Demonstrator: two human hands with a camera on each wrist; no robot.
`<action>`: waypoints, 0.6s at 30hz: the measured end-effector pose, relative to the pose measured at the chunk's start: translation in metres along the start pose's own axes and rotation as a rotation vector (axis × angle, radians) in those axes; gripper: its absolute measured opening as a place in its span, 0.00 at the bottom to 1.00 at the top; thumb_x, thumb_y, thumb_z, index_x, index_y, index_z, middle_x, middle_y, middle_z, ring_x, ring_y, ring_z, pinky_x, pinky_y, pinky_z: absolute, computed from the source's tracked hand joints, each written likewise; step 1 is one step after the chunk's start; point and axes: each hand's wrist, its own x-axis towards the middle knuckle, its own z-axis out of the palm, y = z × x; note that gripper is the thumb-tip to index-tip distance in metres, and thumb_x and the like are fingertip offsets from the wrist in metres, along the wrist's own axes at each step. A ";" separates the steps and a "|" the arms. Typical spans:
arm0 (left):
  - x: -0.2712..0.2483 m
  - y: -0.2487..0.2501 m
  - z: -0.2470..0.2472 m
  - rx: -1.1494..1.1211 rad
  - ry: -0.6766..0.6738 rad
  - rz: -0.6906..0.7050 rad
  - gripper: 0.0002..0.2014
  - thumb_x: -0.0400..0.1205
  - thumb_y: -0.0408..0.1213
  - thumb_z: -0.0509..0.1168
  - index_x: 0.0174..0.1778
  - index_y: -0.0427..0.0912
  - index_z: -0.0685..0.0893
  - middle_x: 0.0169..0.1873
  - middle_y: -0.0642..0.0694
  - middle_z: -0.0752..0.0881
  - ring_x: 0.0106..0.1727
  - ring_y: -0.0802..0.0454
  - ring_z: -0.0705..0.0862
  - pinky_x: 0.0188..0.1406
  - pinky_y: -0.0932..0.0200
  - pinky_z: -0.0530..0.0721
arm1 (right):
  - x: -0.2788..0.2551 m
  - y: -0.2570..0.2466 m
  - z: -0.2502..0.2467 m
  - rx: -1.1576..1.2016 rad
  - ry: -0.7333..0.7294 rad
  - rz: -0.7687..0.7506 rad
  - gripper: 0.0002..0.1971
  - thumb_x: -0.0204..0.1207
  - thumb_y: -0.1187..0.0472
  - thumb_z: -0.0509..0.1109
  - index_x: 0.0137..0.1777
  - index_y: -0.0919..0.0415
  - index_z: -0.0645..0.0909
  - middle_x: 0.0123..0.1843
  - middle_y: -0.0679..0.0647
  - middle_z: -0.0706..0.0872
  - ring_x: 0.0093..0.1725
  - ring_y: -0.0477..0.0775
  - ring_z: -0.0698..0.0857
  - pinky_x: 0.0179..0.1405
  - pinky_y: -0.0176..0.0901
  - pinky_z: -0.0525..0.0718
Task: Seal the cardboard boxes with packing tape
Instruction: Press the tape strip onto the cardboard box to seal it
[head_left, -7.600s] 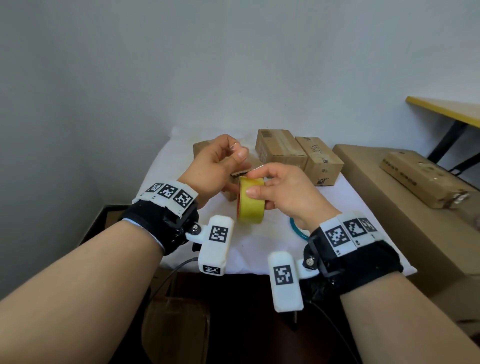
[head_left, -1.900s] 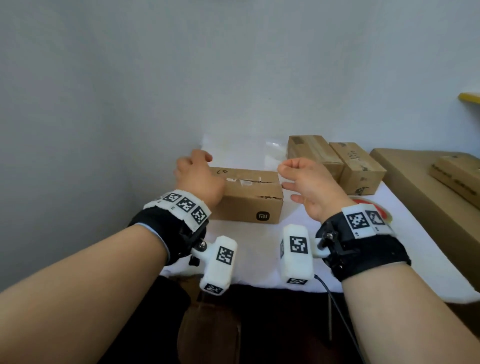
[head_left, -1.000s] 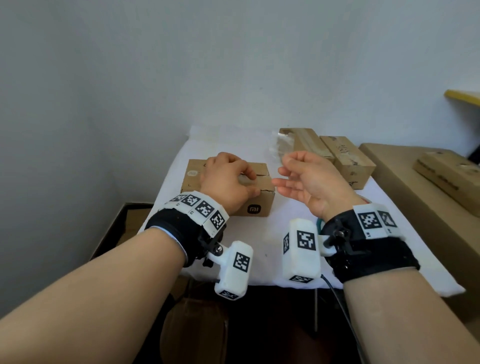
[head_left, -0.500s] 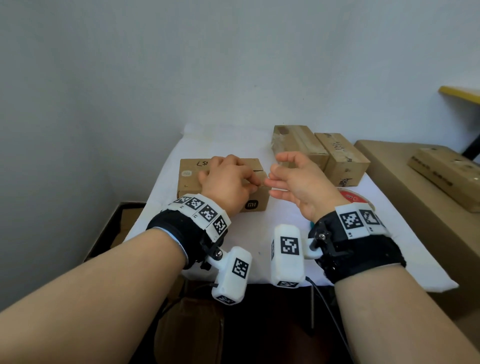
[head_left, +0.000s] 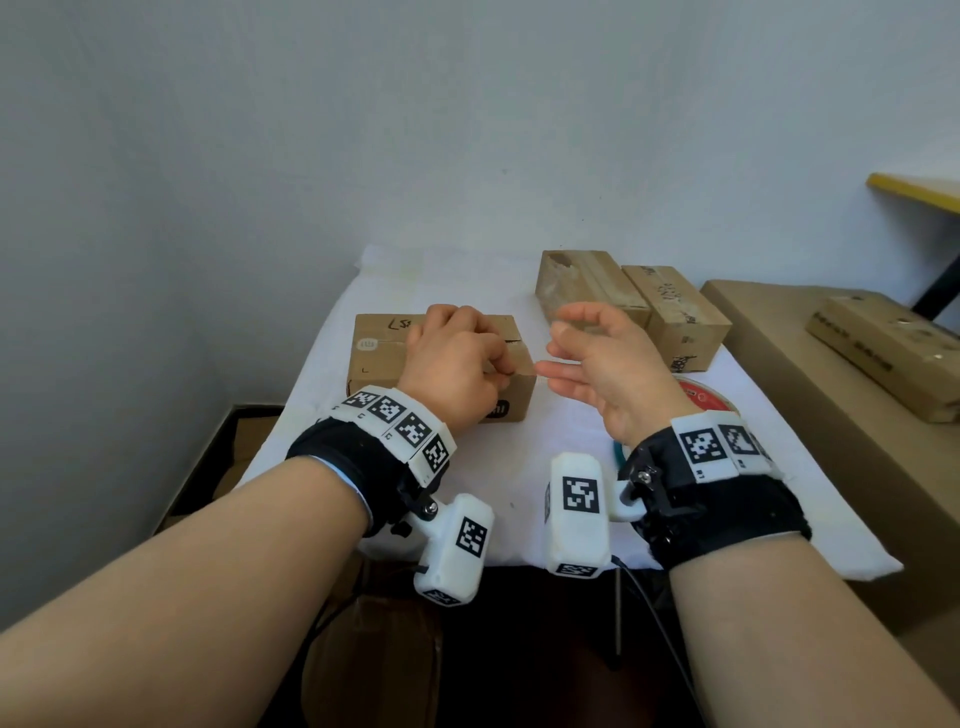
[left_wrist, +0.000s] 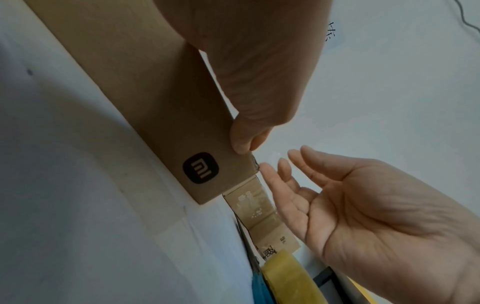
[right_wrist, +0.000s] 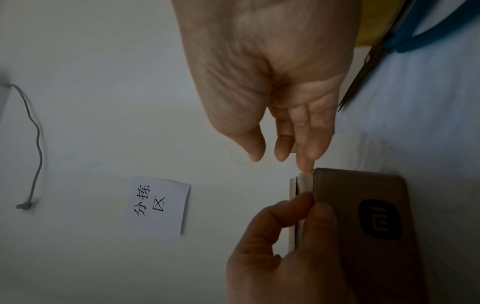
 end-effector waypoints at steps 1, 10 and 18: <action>0.000 0.000 0.001 -0.003 0.003 0.009 0.05 0.78 0.43 0.73 0.48 0.55 0.91 0.60 0.57 0.80 0.71 0.47 0.66 0.66 0.55 0.57 | 0.000 -0.001 -0.003 0.003 0.020 0.016 0.08 0.86 0.57 0.70 0.62 0.51 0.80 0.54 0.55 0.87 0.53 0.59 0.93 0.50 0.46 0.91; 0.005 -0.001 -0.003 -0.163 -0.063 -0.023 0.06 0.77 0.36 0.68 0.44 0.49 0.90 0.51 0.49 0.84 0.59 0.43 0.79 0.63 0.43 0.77 | -0.004 0.009 -0.006 -0.104 -0.011 0.182 0.11 0.84 0.47 0.72 0.48 0.55 0.84 0.50 0.51 0.87 0.52 0.53 0.88 0.47 0.46 0.86; 0.012 0.000 -0.009 -0.231 -0.135 -0.095 0.11 0.79 0.34 0.66 0.34 0.54 0.84 0.36 0.58 0.82 0.46 0.51 0.81 0.55 0.48 0.83 | -0.003 0.012 0.001 -0.072 -0.031 0.275 0.13 0.82 0.47 0.74 0.47 0.57 0.86 0.46 0.50 0.87 0.51 0.54 0.89 0.45 0.46 0.86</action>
